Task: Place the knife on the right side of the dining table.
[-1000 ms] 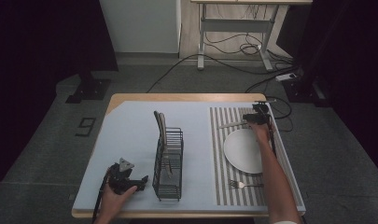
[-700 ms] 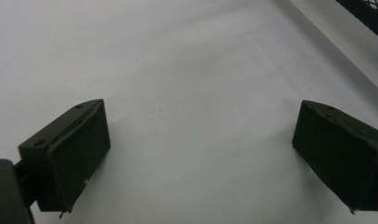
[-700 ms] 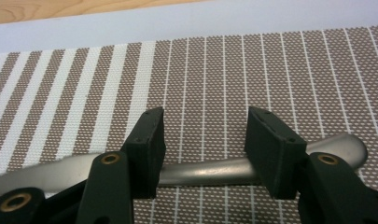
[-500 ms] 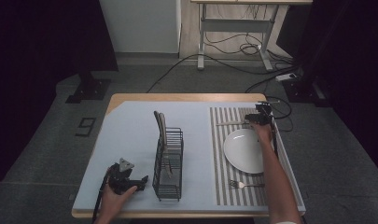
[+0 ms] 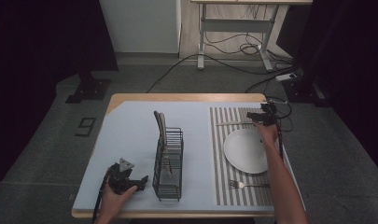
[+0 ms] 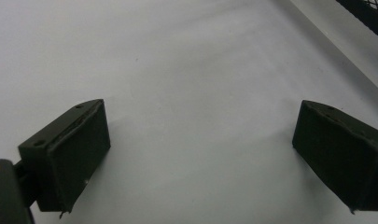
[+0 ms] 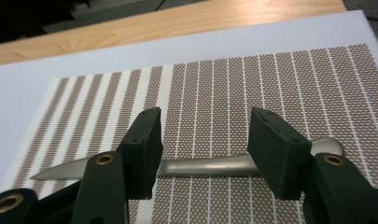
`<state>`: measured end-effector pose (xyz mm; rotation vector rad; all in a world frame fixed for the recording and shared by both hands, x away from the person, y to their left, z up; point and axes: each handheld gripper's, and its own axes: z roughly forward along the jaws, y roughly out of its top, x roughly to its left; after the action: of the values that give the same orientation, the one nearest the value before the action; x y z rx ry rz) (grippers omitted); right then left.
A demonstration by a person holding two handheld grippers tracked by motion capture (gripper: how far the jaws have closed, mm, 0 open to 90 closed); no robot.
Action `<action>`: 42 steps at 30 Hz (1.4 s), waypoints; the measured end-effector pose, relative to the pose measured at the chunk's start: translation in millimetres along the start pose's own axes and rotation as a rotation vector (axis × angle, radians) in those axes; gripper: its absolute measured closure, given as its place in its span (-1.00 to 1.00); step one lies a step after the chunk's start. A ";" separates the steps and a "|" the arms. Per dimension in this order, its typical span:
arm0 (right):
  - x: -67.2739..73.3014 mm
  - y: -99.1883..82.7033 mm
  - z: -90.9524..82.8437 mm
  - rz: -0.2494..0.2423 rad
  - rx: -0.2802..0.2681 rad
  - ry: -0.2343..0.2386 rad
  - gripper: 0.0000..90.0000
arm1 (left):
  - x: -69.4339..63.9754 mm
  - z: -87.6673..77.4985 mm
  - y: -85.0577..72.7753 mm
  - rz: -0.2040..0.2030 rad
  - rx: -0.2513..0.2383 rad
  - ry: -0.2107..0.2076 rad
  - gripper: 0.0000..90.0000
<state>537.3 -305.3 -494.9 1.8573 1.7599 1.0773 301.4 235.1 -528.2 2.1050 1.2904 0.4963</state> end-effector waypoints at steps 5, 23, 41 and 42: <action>0.1 -5.7 -15.9 0.006 -0.023 0.051 -0.02 | 0.0 0.0 -0.1 0.001 0.000 0.000 -0.92; 37.5 -34.9 -66.9 -0.132 -0.078 0.175 -0.06 | 0.0 -0.1 0.0 0.000 0.000 0.000 -0.92; 75.5 -93.8 -130.1 -0.223 -0.169 0.346 -0.09 | -0.3 -0.2 0.0 -0.001 0.000 0.001 -0.92; 79.3 -98.2 -131.6 -0.234 -0.164 0.354 -0.09 | -0.3 -0.2 0.0 0.000 0.000 0.001 -0.92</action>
<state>369.0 -245.0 -458.6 1.3873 1.9493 1.4727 301.0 234.9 -528.0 2.1047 1.2913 0.4970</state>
